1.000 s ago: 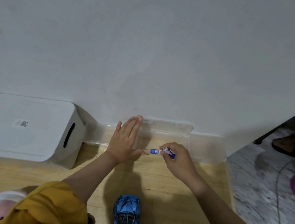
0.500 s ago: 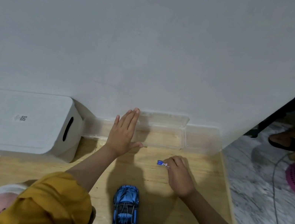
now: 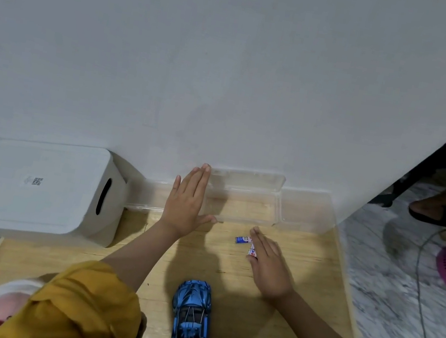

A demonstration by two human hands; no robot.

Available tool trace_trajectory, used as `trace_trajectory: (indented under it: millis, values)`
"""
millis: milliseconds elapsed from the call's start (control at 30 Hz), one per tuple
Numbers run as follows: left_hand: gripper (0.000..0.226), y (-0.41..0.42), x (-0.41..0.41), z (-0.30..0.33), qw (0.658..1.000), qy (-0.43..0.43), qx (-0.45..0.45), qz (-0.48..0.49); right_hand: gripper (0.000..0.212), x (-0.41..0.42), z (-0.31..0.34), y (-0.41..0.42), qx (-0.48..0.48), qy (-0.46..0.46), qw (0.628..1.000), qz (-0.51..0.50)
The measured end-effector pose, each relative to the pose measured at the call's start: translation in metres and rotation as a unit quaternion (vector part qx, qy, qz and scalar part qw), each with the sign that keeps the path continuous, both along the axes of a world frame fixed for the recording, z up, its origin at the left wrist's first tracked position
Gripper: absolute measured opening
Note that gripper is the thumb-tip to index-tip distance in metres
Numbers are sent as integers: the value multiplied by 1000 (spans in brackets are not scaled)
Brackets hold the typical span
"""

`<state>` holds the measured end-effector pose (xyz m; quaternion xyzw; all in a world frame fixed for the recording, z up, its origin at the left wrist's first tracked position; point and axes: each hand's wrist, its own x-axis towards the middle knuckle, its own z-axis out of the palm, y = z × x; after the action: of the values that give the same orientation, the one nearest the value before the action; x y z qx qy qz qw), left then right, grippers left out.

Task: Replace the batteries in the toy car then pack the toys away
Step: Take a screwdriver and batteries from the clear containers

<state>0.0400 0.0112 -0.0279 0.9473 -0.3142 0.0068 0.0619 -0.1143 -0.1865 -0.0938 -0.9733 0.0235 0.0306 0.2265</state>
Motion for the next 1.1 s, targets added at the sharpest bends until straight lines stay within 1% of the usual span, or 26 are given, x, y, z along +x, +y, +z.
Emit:
trace_trajectory:
  millis: [100, 167, 267, 367, 433, 500, 567, 633, 733, 800, 867, 933, 1000, 1100]
  values:
    - [123, -1, -1, 0, 1000, -10, -5, 0, 61, 0, -4, -1, -3, -3, 1000, 1]
    - [124, 0, -1, -1, 1000, -15, -8, 0, 59, -1, -1, -1, -13, -7, 1000, -4]
    - [120, 0, 0, -2, 1000, -23, -6, 1, 55, 1, 14, -2, -61, -97, 993, 1]
    - [115, 0, 0, -4, 999, -44, 0, -6, 45, 13, 34, -6, -9, -202, 979, -6]
    - [117, -2, -1, -5, 998, -59, 6, -12, 41, 31, 51, -13, -8, -271, 962, -22]
    - [118, -3, -2, -6, 997, -75, 14, -12, 39, 52, 68, -20, -25, -309, 950, -30]
    - [116, -5, -4, -6, 996, -87, 20, -10, 40, 69, 81, -26, -38, -292, 955, -33]
    - [109, -7, -6, -6, 996, -92, 14, -17, 42, 82, 87, -29, -62, -224, 972, -15]
    - [87, -7, -8, -6, 994, -102, -8, -37, 43, 88, 87, -29, -72, -86, 993, 31]
    - [71, -7, -10, -6, 992, -111, -23, -60, 45, 87, 84, -27, -88, -35, 994, 50]
    - [58, -10, -12, -7, 991, -108, -27, -80, 46, 84, 79, -27, -97, -8, 993, 60]
    - [50, -11, -15, -10, 992, -89, -20, -91, 48, 82, 73, -26, -105, 14, 992, 72]
    - [47, -12, -17, -12, 994, -63, -4, -90, 53, 80, 64, -27, -115, 34, 989, 82]
    - [48, -12, -19, -14, 996, -30, 25, -80, 70, 76, 57, -26, -112, 43, 989, 85]
